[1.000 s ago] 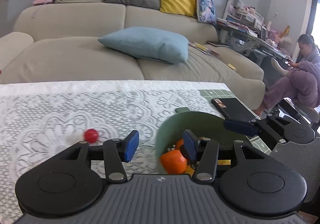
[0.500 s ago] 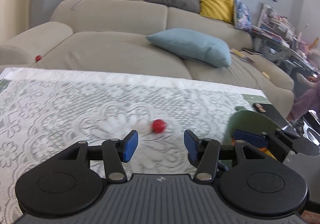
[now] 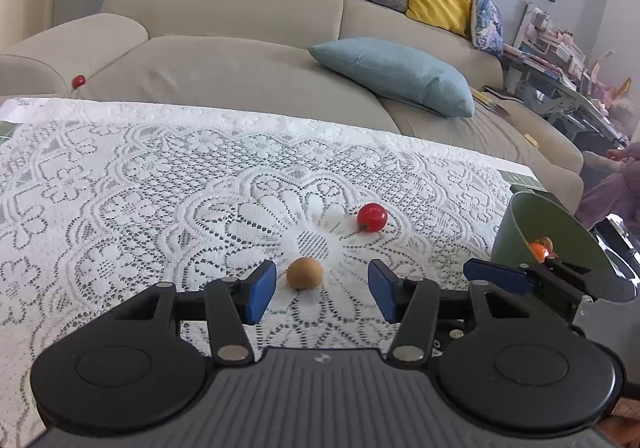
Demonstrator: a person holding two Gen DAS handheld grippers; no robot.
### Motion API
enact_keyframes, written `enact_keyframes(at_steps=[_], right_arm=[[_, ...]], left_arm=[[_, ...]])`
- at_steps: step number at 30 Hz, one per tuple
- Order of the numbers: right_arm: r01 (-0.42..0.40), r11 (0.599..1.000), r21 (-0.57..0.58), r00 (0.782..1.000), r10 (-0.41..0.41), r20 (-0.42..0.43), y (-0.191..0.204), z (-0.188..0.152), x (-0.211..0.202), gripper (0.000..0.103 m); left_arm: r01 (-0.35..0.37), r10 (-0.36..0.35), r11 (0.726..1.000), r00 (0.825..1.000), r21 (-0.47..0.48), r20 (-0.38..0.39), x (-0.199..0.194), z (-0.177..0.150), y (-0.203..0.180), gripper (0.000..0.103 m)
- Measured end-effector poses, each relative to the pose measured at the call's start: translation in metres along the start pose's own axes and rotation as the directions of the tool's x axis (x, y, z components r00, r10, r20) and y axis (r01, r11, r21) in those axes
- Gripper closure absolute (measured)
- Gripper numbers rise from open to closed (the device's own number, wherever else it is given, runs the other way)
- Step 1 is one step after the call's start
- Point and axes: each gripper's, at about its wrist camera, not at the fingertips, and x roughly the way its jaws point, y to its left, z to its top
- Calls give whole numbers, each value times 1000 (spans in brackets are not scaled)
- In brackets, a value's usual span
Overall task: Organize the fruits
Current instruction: 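Move both tools back over the last brown fruit and tomato, then grasp the last brown round fruit with the left tool, then grasp the last red tomato with the right tool while the left tool holds the brown fruit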
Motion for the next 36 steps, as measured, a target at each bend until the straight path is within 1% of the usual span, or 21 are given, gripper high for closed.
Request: enact_keyframes(at_steps=[1, 2, 3, 7, 10, 15, 16, 18, 22, 25, 28, 30, 33, 36], right_arm=[[0, 1000, -7, 1000, 0, -7, 0, -2, 3, 42], [1, 1000, -14, 1000, -1, -15, 0, -3, 6, 49], [4, 1000, -16, 1000, -4, -25, 0, -3, 10, 53], [8, 1000, -3, 999, -8, -41, -3, -7, 19, 54], [15, 1000, -17, 999, -15, -38, -2, -7, 23, 55], [20, 999, -51, 999, -23, -45, 1, -8, 29, 56], [22, 998, -57, 999, -24, -44, 1, -9, 29, 56], [23, 998, -60, 999, -26, -42, 1, -9, 29, 56], [30, 998, -54, 999, -32, -37, 0, -8, 31, 55], [38, 998, -52, 999, -40, -34, 1, -8, 34, 55], [44, 998, -54, 998, -46, -37, 1, -8, 36, 55], [43, 998, -43, 998, -45, -39, -2, -8, 39, 55], [45, 999, -11, 998, -45, -38, -7, -5, 44, 55], [49, 999, 14, 999, -48, -25, -11, -1, 51, 55]], left_arm=[[1, -1, 1000, 1000, 5, 2, 2, -2, 3, 41], [-2, 2, 1000, 1000, 7, 2, 5, -4, 5, 41], [-5, 5, 1000, 1000, 8, 1, 7, -7, 7, 41], [9, -9, 1000, 1000, 8, -2, 15, -14, 13, 41], [30, -30, 1000, 1000, 8, -4, 21, -16, 13, 41], [16, -15, 999, 1000, 50, -9, 38, -13, 3, 41], [4, -4, 998, 1000, 57, -12, 41, -13, 2, 42], [-23, 23, 998, 1000, 61, -4, 46, -13, 2, 45], [-22, 22, 998, 1000, 58, -14, 52, -15, 3, 53], [-41, 41, 996, 999, 82, -7, 55, -17, 1, 59], [-32, 32, 996, 999, 89, 4, 55, -18, 1, 65], [-27, 27, 995, 1000, 91, 7, 55, -17, 1, 71], [-30, 29, 995, 999, 98, 14, 54, -17, 0, 72], [-37, 35, 996, 999, 84, 25, 51, -16, 2, 72]])
